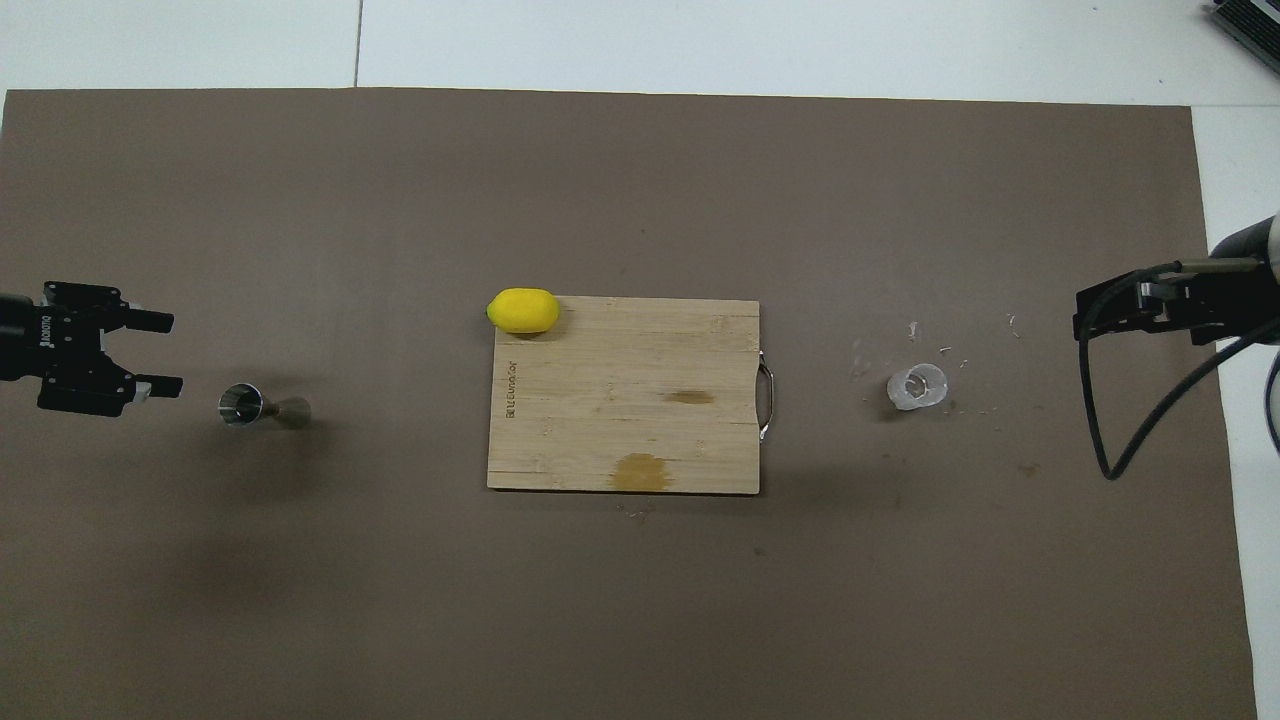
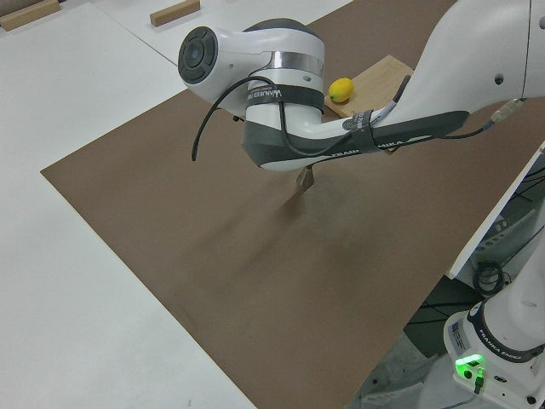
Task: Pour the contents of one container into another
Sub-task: 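Move the left gripper toward the small metal cup, then close the left gripper around the small metal cup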
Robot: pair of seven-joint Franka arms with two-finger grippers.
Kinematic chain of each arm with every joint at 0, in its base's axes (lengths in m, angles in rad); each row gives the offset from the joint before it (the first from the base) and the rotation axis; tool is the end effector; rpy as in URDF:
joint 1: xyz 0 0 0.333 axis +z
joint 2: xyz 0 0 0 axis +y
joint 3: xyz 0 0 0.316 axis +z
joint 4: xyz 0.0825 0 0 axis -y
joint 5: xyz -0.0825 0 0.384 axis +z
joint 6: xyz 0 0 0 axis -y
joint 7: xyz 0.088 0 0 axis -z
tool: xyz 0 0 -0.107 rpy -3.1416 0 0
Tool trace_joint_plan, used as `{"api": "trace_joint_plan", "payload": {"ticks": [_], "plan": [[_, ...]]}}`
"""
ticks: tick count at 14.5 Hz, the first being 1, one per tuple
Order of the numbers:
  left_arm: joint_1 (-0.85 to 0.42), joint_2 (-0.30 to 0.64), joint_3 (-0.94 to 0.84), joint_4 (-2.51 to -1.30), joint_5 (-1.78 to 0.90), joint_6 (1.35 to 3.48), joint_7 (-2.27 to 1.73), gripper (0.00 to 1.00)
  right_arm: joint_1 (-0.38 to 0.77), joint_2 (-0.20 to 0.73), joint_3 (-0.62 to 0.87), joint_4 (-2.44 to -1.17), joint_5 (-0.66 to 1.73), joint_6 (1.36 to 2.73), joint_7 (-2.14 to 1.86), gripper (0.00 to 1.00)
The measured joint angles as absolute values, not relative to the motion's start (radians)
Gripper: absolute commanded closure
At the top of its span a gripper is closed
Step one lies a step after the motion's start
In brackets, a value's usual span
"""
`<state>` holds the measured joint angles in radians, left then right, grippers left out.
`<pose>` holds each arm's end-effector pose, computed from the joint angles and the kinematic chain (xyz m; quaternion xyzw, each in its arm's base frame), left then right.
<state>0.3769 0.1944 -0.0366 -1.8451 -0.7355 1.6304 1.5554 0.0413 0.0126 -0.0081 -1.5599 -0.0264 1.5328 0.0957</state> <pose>0.5615 0.1276 0.4181 0.8025 -0.4441 0.1739 0.3585 0.5541 0.0155 0.6194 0.9992 -0.0315 -0.0190 0.0145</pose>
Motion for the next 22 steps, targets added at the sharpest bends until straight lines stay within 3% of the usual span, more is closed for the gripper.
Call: {"api": "trace_joint_plan", "payload": {"ticks": [8,15,22], "plan": [[0.509,0.304,-0.037,-1.889,-0.953,1.478,1.999,0.00,0.041,0.013,-0.008,-1.560,-0.026,1.533,0.096,0.00],[0.523,0.404,-0.037,-1.975,-1.087,1.376,2.266,0.00,0.040,0.012,-0.009,-1.561,-0.026,1.533,0.096,0.00],[0.562,0.426,-0.036,-2.013,-1.093,1.373,2.359,0.00,0.040,0.011,-0.009,-1.563,-0.026,1.533,0.096,0.00]]}}
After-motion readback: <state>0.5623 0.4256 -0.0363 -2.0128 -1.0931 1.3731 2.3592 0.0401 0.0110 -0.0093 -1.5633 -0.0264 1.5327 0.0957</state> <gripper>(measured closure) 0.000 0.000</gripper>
